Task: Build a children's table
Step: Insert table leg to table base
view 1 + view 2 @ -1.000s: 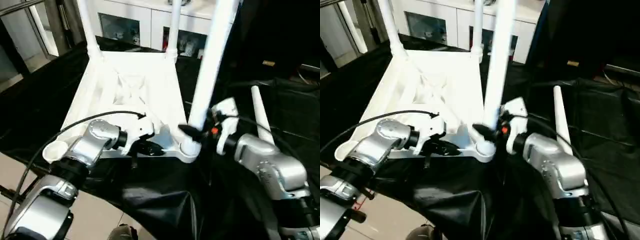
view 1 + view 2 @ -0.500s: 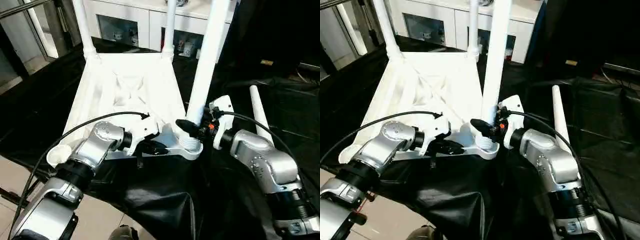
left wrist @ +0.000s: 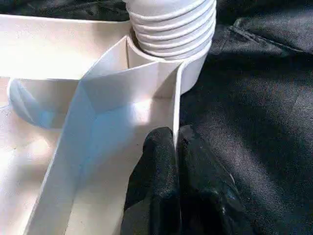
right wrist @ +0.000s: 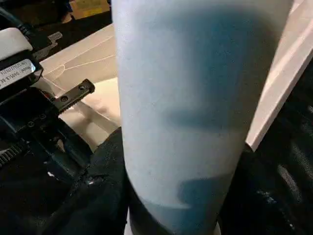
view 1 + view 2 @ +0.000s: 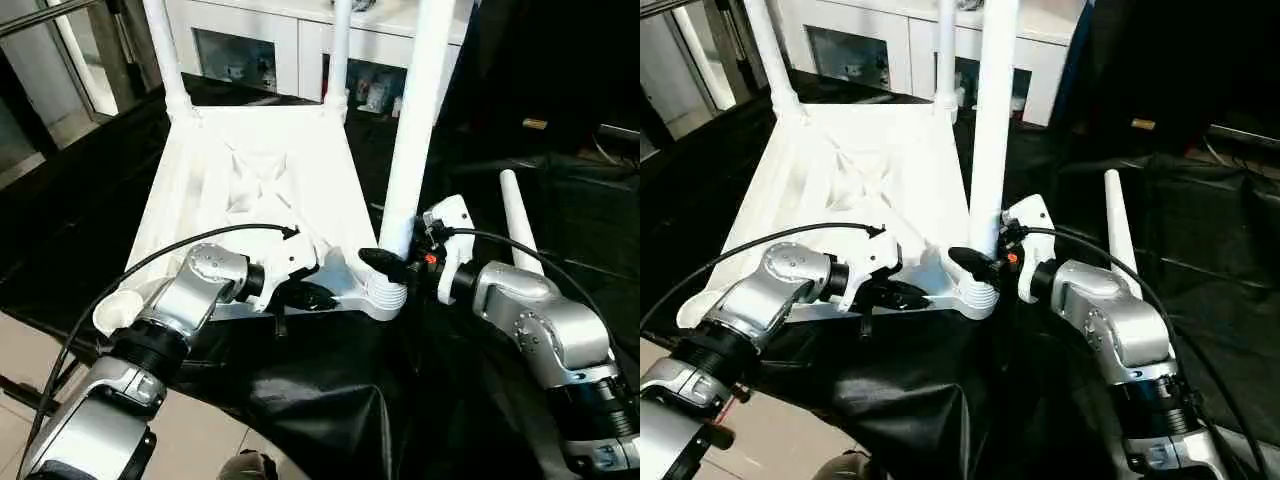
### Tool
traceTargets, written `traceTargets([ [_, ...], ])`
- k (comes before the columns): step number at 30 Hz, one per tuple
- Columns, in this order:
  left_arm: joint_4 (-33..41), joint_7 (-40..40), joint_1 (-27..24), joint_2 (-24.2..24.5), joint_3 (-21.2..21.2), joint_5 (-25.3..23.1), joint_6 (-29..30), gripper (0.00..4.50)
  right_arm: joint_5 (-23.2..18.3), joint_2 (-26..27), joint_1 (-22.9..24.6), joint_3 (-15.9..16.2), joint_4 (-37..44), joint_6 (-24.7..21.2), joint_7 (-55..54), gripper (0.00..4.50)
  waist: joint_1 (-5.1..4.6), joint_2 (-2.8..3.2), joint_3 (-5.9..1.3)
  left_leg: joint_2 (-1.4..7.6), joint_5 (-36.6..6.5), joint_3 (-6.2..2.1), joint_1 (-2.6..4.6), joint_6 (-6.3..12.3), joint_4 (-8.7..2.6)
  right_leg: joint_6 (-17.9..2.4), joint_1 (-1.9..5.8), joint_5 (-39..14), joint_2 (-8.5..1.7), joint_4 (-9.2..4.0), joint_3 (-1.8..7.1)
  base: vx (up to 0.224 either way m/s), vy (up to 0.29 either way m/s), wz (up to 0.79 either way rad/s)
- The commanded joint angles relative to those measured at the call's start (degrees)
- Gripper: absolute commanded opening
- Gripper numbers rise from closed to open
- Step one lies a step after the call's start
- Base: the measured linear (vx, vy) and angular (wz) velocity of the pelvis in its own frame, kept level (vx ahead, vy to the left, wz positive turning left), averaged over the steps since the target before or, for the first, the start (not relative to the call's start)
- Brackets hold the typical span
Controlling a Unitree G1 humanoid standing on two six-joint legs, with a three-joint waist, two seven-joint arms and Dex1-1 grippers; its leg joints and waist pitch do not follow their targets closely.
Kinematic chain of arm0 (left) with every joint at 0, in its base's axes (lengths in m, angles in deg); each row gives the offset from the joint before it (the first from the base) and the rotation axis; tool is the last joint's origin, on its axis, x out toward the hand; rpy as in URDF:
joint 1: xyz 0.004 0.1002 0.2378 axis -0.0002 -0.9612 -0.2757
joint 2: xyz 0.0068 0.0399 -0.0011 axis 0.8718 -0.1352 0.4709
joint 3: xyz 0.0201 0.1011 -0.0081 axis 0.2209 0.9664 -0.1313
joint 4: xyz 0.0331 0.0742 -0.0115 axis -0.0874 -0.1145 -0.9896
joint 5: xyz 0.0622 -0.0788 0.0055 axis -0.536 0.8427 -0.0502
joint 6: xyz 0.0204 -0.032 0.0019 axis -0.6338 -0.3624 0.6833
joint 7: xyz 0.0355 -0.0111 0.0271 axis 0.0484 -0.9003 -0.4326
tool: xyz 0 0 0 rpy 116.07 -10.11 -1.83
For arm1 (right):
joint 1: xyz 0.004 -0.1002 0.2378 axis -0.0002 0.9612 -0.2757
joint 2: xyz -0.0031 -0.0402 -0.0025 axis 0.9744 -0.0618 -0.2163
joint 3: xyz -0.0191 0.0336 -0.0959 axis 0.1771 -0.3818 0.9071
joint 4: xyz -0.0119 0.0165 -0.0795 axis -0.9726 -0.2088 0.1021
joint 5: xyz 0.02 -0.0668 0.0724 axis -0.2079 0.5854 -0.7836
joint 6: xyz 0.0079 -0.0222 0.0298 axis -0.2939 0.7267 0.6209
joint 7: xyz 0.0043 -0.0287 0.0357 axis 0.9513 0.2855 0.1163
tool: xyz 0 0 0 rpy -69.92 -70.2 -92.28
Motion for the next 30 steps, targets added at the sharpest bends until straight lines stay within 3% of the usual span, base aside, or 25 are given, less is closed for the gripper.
traceTargets([
  [1, 1.7, 0.0, 0.3, -0.7, -2.7, 2.2, -0.5, 0.0, 1.0, -0.7, 0.0, 0.4, -0.7, -1.1, 0.2, 1.89, -0.02, 0.02, -4.14, 3.2, -21.3, -1.97, 2.31, -2.88, -4.6, -11.3, 1.41, -19.3, -4.21, -5.03, 2.34, 0.0, 0.0, 0.0],
  [12, 1.9, 0.0, 0.0, -0.8, -3.0, 2.0, -0.2, 0.0, -1.0, 3.4, 0.1, -3.2, -5.8, 1.1, -1.8, 1.89, -0.23, 0.14, -4.06, 3.26, -23.1, -2.11, 2.41, -3.33, -4.81, -11.2, 1.29, -21.5, -4.42, -5.35, 2.31, 0.0, 0.0, 0.0],
  [22, 1.1, 1.2, 0.6, -0.8, -3.9, 1.6, -0.5, 0.0, -1.7, 6.0, 8.4, -7.2, -8.4, 6.6, -2.1, 1.89, 0.0, 0.35, -4.15, 3.37, -24.5, -2.1, 2.5, -3.3, -4.99, -11.2, 1.11, -21.4, -4.51, -5.59, 2.34, 0.0, 0.0, 0.0],
  [23, 0.9, 1.4, 0.7, -0.8, -3.9, 1.5, -0.6, 0.0, -1.8, 6.2, 8.9, -7.5, -8.5, 7.0, -2.3, 1.89, 0.13, 0.93, -4.25, 3.37, -24.5, -2.24, 2.5, -3.41, -4.97, -11.3, 1.16, -21.2, -4.6, -5.48, 2.32, 0.0, 0.0, 0.0],
  [24, 0.9, 1.4, 0.7, -0.8, -3.9, 1.5, -0.6, 0.0, -1.8, 6.2, 8.9, -7.5, -8.5, 7.0, -2.3, 1.89, -0.02, 0.52, -4.18, 3.32, -24.5, -2.18, 2.29, -3.26, -5.09, -11.2, 1.28, -20.9, -4.43, -5.57, 2.26, 0.0, 0.0, 0.0],
  [25, 0.6, 1.7, 0.9, -0.9, -3.9, 1.3, -0.8, 0.0, -1.6, 6.3, 10.1, -7.8, -8.6, 8.2, -2.6, 1.89, 0.09, 0.51, -4.28, 3.32, -24.1, -2.11, 2.43, -3.05, -5.04, -11.3, 1.27, -20.6, -4.43, -5.52, 2.29, 0.0, 0.0, 0.0],
  [26, 0.3, 1.7, 1.0, -0.9, -4.0, 1.3, -1.0, 0.0, -1.3, 6.2, 10.9, -7.9, -8.4, 8.7, -2.9, 1.89, 0.18, 0.98, -4.32, 3.32, -23.7, -2.15, 2.36, -2.96, -5.02, -11.4, 1.28, -20.3, -4.51, -5.49, 2.33, 0.0, 0.0, 0.0],
  [28, 0.0, 1.9, 1.2, -0.9, -4.1, 1.2, -1.0, 0.0, -0.7, 5.9, 11.6, -7.6, -8.1, 9.3, -2.9, 1.89, 0.13, 0.73, -4.3, 3.28, -23.7, -2.1, 2.32, -2.79, -5.07, -11.4, 1.34, -20.2, -4.4, -5.54, 2.28, 0.0, 0.0, 0.0],
  [30, -0.5, 2.1, 1.4, -1.0, -4.2, 0.9, -1.3, 0.0, 0.1, 5.3, 12.8, -7.0, -7.5, 9.6, -2.8, 1.89, 0.25, 1.0, -4.29, 3.31, -24.0, -2.12, 2.33, -2.79, -5.09, -11.2, 1.31, -20.8, -4.47, -5.62, 2.3, 0.0, 0.0, 0.0],
])
